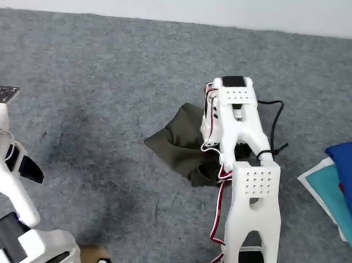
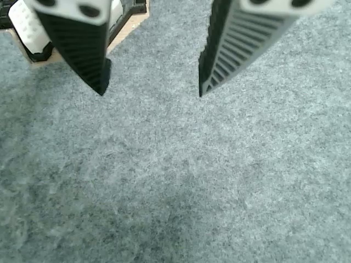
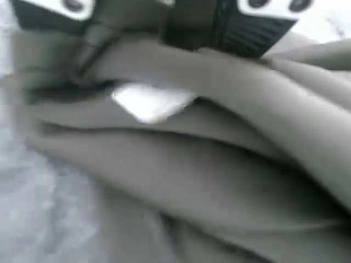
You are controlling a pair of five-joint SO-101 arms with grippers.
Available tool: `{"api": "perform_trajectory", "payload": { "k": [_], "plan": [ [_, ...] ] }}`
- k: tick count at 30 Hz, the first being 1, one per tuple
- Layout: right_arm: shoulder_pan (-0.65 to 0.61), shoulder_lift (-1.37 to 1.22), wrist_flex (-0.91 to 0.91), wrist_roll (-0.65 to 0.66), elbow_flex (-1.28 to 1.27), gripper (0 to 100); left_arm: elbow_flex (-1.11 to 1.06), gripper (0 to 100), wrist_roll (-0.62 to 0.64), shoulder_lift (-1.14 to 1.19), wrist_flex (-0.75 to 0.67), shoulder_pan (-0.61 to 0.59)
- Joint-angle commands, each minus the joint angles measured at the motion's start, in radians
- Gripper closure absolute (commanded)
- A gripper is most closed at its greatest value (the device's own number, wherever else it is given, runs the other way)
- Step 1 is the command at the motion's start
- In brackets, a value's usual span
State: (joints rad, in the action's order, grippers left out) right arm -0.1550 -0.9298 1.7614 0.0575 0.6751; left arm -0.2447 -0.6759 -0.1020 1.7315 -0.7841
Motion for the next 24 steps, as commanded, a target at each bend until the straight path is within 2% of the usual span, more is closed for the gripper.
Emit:
{"api": "perform_trajectory", "payload": {
  "k": [1, 3, 8, 19, 24],
  "plan": [
    [0.056, -0.033, 0.035, 0.011, 0.063, 94.9, 0.002, 75, -0.006, -0.015, 0.025, -0.006],
    [0.077, -0.033, 0.035, 0.012, 0.066, 99.5, 0.002, 75, -0.006, -0.015, 0.025, -0.006],
    [0.111, 0.041, 0.035, 0.011, 0.092, 99.1, 0.001, 75, -0.006, -0.015, 0.025, -0.006],
    [0.265, 0.538, 0.038, 0.014, 0.084, 99.1, 0.001, 75, -0.006, -0.012, 0.025, -0.006],
    [0.354, 0.74, 0.038, 0.02, -0.002, 99.1, -0.004, 75, -0.006, -0.008, 0.025, -0.006]
  ]
}}
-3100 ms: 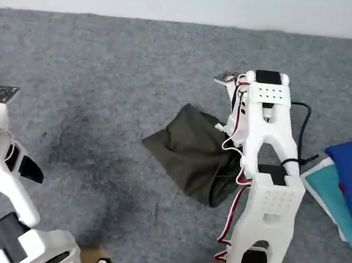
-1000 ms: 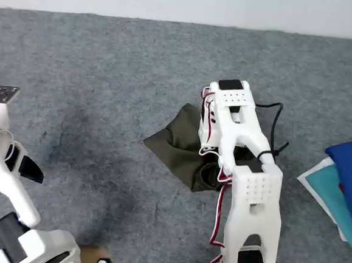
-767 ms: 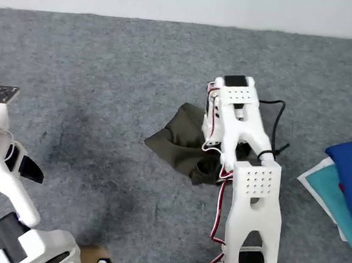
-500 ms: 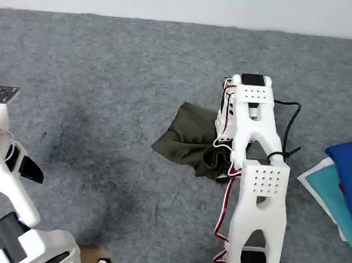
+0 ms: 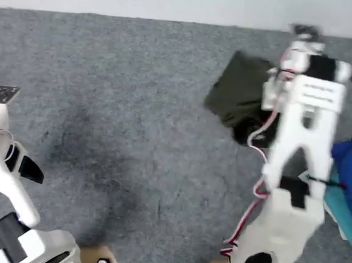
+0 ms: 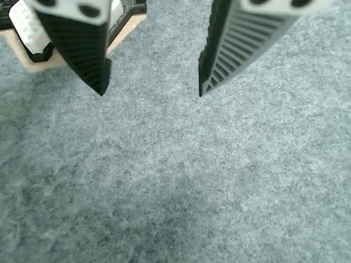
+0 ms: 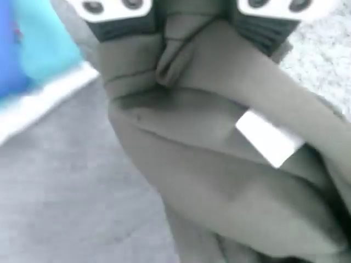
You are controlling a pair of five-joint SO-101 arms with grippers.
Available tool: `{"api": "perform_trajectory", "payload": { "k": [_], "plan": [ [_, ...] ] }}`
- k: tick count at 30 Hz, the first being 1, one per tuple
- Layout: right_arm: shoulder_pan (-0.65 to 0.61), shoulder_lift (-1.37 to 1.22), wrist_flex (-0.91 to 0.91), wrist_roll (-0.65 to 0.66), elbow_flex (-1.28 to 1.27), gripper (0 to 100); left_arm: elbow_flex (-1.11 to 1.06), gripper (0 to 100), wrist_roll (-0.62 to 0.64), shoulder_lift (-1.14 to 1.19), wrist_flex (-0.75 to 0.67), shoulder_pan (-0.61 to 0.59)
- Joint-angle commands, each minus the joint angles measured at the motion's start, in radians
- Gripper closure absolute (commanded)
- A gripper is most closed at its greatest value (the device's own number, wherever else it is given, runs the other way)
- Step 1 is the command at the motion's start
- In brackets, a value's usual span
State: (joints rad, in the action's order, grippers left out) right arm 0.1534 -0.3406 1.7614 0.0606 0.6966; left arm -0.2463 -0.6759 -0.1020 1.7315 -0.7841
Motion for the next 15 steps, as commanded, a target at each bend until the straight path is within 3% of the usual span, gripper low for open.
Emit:
{"api": "perform_trajectory", "payload": {
  "k": [1, 8, 15],
  "plan": [
    [0.07, 0.185, 0.038, 0.035, -0.04, 99.1, -0.01, 75, -0.009, -0.012, 0.025, -0.006],
    [0.364, 0.38, 0.035, 0.192, -0.101, 99.1, -0.051, 75, -0.009, -0.015, 0.025, -0.006],
    [0.674, 0.412, 0.031, 0.367, -0.1, 99.1, -0.056, 75, -0.011, -0.015, 0.025, -0.006]
  ]
}}
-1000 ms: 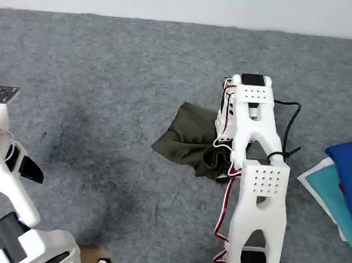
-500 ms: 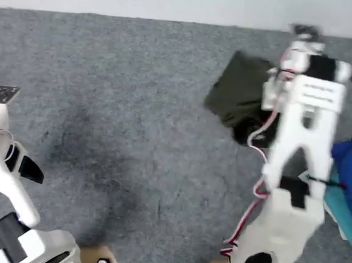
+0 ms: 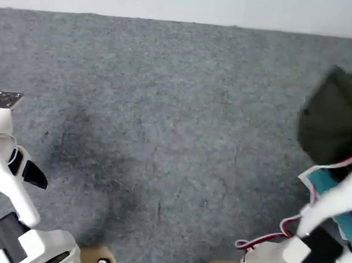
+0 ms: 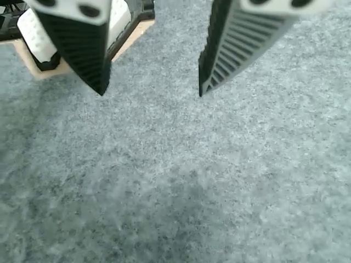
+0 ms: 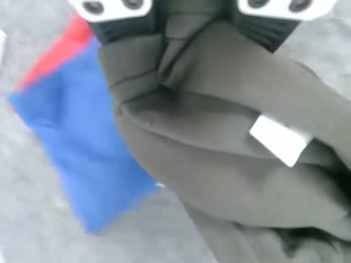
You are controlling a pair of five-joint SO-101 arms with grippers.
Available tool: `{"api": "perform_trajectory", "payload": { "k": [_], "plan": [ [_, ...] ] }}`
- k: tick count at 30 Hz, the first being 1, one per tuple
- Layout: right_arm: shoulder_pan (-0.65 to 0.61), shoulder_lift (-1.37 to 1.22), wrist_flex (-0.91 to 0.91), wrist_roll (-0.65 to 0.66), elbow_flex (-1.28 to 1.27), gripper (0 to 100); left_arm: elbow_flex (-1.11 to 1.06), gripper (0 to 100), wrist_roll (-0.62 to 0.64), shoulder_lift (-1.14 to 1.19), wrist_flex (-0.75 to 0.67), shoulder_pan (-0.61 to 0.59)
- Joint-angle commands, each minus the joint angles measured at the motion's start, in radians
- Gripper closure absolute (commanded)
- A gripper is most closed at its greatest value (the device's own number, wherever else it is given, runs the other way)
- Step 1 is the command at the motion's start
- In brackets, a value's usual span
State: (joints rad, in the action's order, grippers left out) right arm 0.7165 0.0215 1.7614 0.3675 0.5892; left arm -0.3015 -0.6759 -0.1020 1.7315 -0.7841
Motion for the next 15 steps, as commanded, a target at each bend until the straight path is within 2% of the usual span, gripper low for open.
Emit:
{"api": "perform_trajectory", "payload": {
  "k": [1, 6, 15],
  "plan": [
    [0.148, 0.048, 0.028, 0.075, 0.006, 99.1, -0.001, 75, -0.011, -0.015, 0.025, -0.006],
    [0.274, -0.045, -0.079, 0.1, 0.002, 99.1, -0.001, 75, -0.011, -0.015, 0.025, -0.006],
    [0.344, -0.389, -0.406, 0.109, 0.008, 96.0, -0.001, 75, -0.011, -0.015, 0.025, -0.006]
  ]
}}
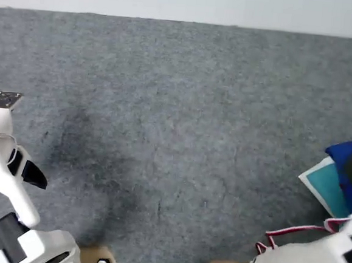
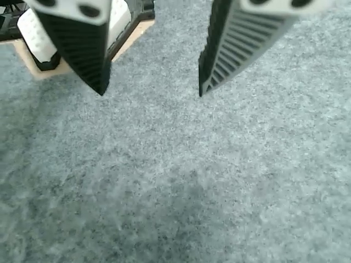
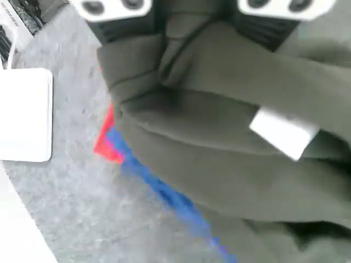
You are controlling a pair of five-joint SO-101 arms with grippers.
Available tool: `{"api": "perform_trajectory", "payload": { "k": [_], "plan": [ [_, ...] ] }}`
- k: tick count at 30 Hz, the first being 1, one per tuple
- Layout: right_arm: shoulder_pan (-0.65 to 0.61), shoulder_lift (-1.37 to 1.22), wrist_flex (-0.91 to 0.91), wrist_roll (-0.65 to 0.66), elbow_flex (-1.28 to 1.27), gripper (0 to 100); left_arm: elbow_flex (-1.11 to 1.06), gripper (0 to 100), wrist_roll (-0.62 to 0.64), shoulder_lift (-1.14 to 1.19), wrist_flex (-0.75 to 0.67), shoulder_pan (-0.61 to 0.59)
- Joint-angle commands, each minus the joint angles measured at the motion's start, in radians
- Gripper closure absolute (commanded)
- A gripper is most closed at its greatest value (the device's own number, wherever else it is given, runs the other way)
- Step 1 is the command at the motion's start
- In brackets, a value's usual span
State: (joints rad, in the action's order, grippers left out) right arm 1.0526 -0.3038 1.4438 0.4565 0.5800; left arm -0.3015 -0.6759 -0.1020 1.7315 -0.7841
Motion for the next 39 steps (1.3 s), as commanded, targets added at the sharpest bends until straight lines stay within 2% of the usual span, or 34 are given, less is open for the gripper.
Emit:
{"api": "perform_trajectory", "payload": {
  "k": [1, 3, 7, 9, 17, 23, 26, 31, 36, 39],
  "plan": [
    [-0.004, -0.094, -0.093, 0.043, 0.018, 92.8, -0.001, 75, -0.011, -0.015, 0.025, -0.006],
    [-0.018, -0.134, -0.091, 0.091, 0.018, 83.9, -0.001, 75, -0.011, -0.015, 0.025, -0.006],
    [-0.019, -0.163, -0.091, 0.051, 0.018, 65.6, -0.001, 75, -0.011, -0.015, 0.025, -0.006],
    [-0.016, -0.151, -0.091, 0.034, 0.026, 60.2, -0.001, 75, -0.011, -0.015, 0.025, -0.006],
    [-0.001, 0.048, -0.077, -0.054, 0.204, 59.3, -0.002, 75, -0.011, -0.015, 0.025, -0.006],
    [-0.137, 0.17, 0.061, -0.081, 0.206, 59.3, -0.002, 75, -0.008, -0.015, 0.025, -0.006],
    [-0.194, 0.134, 0.119, -0.129, 0.173, 59.3, -0.002, 75, -0.008, -0.015, 0.025, -0.006],
    [-0.208, -0.002, 0.148, -0.224, 0.087, 59.3, -0.002, 75, -0.002, -0.015, 0.025, -0.006],
    [-0.189, -0.05, 0.148, -0.166, 0.1, 59.3, -0.002, 75, 0.086, -0.008, 0.025, 0.0],
    [-0.185, -0.05, 0.17, -0.152, 0.104, 59.3, -0.002, 75, 0.094, -0.006, 0.025, 0.002]
  ]
}}
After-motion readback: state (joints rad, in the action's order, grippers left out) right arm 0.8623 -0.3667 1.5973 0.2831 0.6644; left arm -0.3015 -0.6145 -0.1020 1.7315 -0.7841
